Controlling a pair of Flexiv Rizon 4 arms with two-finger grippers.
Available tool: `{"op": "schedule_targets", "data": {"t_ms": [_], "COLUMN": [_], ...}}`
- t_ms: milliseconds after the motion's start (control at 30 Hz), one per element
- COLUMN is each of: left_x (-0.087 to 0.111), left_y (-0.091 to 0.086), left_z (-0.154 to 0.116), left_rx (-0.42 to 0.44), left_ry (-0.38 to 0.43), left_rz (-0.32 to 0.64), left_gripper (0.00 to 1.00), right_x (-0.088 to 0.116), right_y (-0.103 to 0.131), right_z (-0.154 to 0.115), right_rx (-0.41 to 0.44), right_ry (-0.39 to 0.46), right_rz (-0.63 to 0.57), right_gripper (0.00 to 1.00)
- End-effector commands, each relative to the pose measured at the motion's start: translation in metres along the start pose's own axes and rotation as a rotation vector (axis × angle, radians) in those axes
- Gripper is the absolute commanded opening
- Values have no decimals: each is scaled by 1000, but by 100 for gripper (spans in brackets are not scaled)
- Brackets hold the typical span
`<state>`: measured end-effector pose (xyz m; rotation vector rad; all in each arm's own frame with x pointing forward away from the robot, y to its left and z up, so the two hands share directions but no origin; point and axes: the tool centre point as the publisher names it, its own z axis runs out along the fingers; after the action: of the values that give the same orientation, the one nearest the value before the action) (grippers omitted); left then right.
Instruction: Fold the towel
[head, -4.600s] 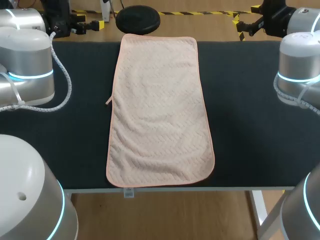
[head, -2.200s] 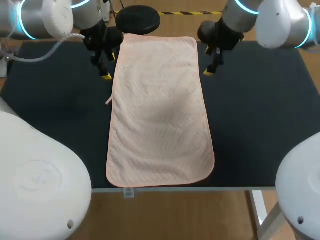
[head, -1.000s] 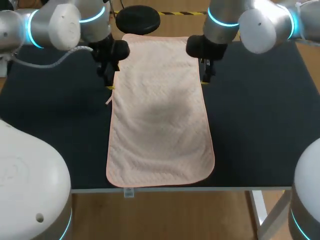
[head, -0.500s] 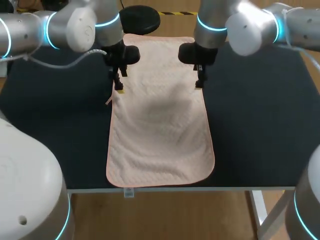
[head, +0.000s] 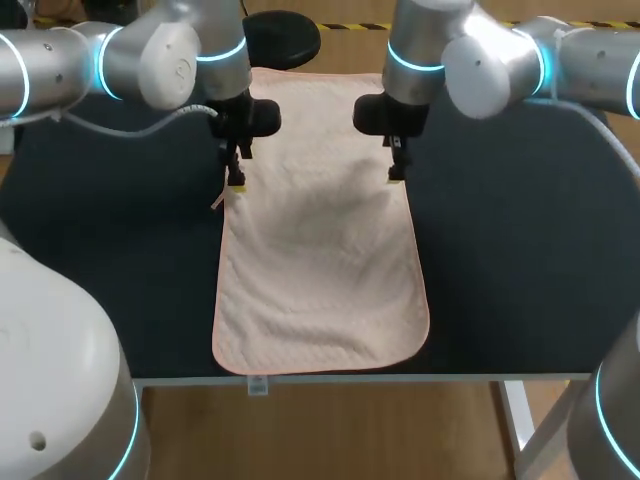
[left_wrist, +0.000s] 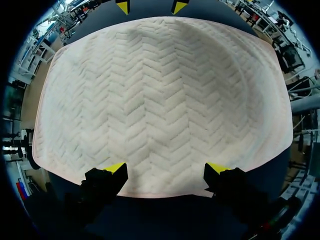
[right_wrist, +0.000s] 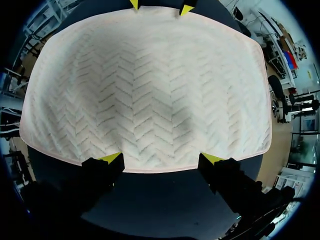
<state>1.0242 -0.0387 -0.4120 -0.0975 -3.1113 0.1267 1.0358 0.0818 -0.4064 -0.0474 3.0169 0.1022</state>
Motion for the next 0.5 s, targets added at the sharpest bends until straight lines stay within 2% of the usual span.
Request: {"op": "schedule_targets", "data": {"t_ms": [33, 500], "left_x": [-1, -9], "left_y": [-2, 3], "left_z": [4, 20], "left_rx": [-7, -13], "left_ry": [2, -41], "left_rz": [-12, -39], "left_gripper": [100, 100], "right_x": [0, 0], "right_y": [2, -2], "right_z": [4, 19], "right_rx": [3, 0], "right_ry": [5, 42], "right_rz": [-5, 41], "right_gripper": [100, 100]}}
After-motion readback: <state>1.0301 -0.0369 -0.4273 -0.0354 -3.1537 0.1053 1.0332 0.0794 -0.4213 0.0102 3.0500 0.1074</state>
